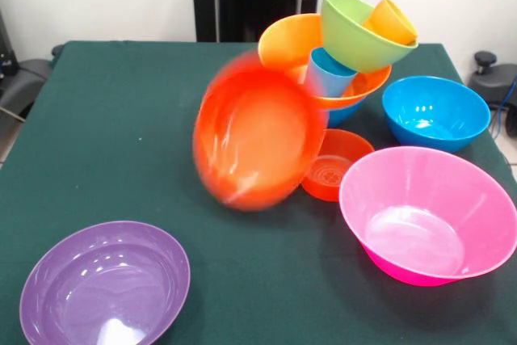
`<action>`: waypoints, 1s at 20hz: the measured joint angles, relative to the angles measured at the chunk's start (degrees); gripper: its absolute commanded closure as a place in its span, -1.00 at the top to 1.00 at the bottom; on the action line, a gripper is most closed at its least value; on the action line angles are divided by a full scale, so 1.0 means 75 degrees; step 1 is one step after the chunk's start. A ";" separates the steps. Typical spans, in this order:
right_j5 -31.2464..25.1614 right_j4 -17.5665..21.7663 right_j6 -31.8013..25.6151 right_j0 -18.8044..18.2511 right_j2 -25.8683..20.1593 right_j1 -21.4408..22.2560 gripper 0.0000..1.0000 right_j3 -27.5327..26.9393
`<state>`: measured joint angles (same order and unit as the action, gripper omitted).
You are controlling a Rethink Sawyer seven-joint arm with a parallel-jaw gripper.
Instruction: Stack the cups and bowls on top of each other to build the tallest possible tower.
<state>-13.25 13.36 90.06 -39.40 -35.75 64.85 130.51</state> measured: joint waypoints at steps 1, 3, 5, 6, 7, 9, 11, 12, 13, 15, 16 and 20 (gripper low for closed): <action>0.0000 -0.0021 0.0000 -0.0007 -0.0014 0.0007 1.00 0.0001; -0.0033 -0.0163 0.0000 -0.0080 -0.0100 0.0071 1.00 0.0001; -0.0076 -0.0236 0.0000 -0.0126 -0.0132 0.0106 1.00 -0.0008; -0.0181 -0.0313 0.0000 -0.0194 -0.0163 0.0142 1.00 -0.0053; -0.0243 -0.0337 0.0000 -0.0220 -0.0171 0.0150 1.00 -0.0081; -0.0573 -0.0378 0.0000 -0.0318 -0.0186 0.0157 1.00 -0.0242; -0.1026 -0.0374 0.0000 -0.0420 -0.0193 0.0137 1.00 -0.0521; -0.1152 -0.0375 0.0000 -0.0442 -0.0196 0.0120 1.00 -0.0625; -0.1279 -0.0376 0.0000 -0.0464 -0.0199 0.0103 1.00 -0.0729; -0.1569 -0.0372 0.0000 -0.0523 -0.0221 0.0066 1.00 -0.0995; -0.1647 -0.0371 0.0000 -0.0548 -0.0237 0.0062 1.00 -0.1087; -0.1895 -0.0367 0.0000 -0.0616 -0.0277 0.0034 1.00 -0.1493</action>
<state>-27.46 10.61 90.06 -44.02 -37.83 65.10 119.31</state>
